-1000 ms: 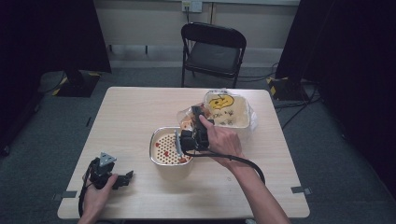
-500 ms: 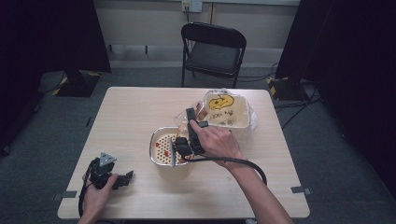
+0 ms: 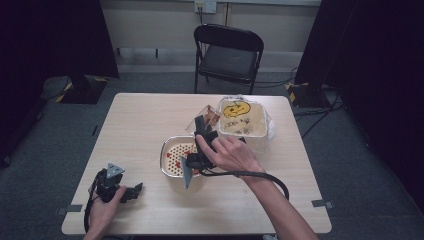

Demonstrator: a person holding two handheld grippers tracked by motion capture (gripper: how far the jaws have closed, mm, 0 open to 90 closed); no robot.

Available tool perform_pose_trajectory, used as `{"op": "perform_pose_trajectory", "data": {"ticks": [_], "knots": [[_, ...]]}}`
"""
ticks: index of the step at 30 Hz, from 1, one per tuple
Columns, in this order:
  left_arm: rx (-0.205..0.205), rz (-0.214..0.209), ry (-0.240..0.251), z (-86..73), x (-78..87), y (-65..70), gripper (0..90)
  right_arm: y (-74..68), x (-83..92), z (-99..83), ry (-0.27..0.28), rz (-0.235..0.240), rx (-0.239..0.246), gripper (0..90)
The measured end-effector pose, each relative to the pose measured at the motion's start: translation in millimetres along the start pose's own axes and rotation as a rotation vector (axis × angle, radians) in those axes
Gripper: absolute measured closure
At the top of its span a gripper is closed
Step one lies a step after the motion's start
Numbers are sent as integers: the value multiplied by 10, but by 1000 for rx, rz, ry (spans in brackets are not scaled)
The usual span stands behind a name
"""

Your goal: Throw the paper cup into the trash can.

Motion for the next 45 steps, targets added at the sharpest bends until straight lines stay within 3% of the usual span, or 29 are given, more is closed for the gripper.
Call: {"op": "perform_pose_trajectory", "data": {"ticks": [3,12,17,18,23,24,26,28,29,30,31,39,40,41,42,45], "knots": [[0,0,0,0,0,0,0,-14,12,32,7,-14,56,497],[0,0,0,0,0,0,0,7,34,23,-16,-48,107,503],[0,0,0,0,0,0,0,63,39,-19,-22,-50,65,505],[0,0,0,0,0,0,0,72,47,-26,-24,-40,27,505],[0,0,0,0,0,0,0,89,64,-21,5,-47,-48,508],[0,0,0,0,0,0,0,89,62,-25,9,-34,-86,509],[0,0,0,0,0,0,0,105,58,-60,16,-6,-214,510],[0,0,0,0,0,0,0,159,49,-125,28,38,-406,512],[0,0,0,0,0,0,0,159,49,-125,28,38,-406,512],[1,0,0,0,0,1,0,212,48,-202,36,68,-577,513],[-2,-1,0,0,0,-1,0,239,43,-239,55,81,-658,514],[1,-3,0,0,-2,1,0,318,35,-409,156,173,-1217,521],[-1,-2,0,1,-1,-1,0,318,35,-409,156,173,-1217,521],[2,-3,0,0,-2,1,0,312,27,-442,170,182,-1279,522],[1,-2,1,0,-2,1,0,295,13,-506,194,201,-1422,524],[-4,0,0,1,0,-3,0,263,-12,-602,240,221,-1579,524]]}}
Point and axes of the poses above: each handheld gripper's, and its own axes: x roughly backward along the jaws, z roughly out of its top, y roughly to its right, the point moved 2 cm from there along -x, roughly forward along the jaws, and after that the axes turned 9 degrees about y, right-handed, at the moved point
